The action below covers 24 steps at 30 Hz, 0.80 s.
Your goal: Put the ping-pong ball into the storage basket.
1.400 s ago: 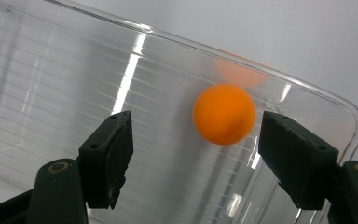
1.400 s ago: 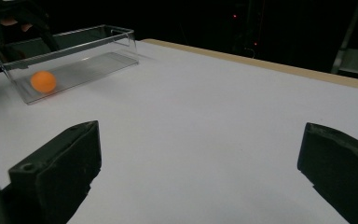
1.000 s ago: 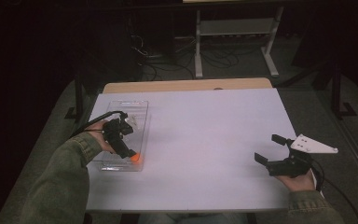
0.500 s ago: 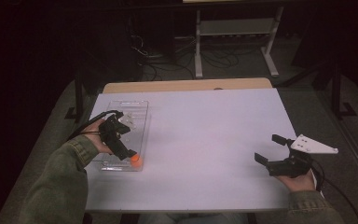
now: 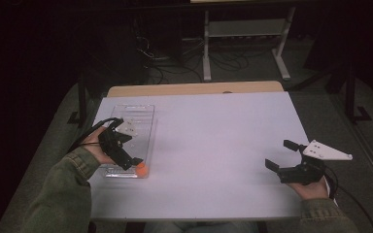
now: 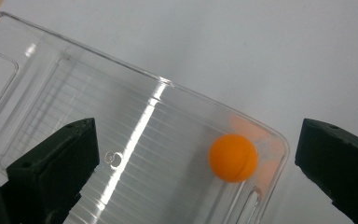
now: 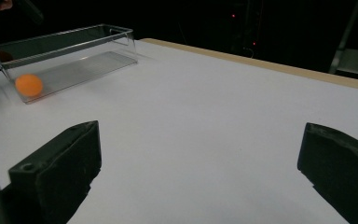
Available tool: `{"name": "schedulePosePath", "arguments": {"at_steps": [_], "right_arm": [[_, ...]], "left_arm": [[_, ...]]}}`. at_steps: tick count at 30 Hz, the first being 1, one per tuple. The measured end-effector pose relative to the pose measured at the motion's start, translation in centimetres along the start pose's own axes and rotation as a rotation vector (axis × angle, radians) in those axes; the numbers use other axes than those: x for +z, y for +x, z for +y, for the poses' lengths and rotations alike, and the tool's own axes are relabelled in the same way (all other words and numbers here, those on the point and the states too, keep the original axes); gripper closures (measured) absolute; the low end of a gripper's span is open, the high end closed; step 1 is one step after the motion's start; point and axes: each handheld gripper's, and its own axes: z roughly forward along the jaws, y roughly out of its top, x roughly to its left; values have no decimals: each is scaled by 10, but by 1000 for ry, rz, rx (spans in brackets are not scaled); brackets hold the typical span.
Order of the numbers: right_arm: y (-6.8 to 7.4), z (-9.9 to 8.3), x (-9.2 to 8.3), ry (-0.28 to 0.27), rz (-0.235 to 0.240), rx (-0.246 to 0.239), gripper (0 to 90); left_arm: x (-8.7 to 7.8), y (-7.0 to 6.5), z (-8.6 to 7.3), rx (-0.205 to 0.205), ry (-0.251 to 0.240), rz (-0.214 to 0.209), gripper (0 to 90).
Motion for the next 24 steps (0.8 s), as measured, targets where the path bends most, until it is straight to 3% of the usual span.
{"name": "schedulePosePath", "arguments": {"at_steps": [24], "right_arm": [[0, 0, 0, 2, -1, -5, 0]], "left_arm": [[-10, -5, -24, -73, -118, 43, 0]]}}
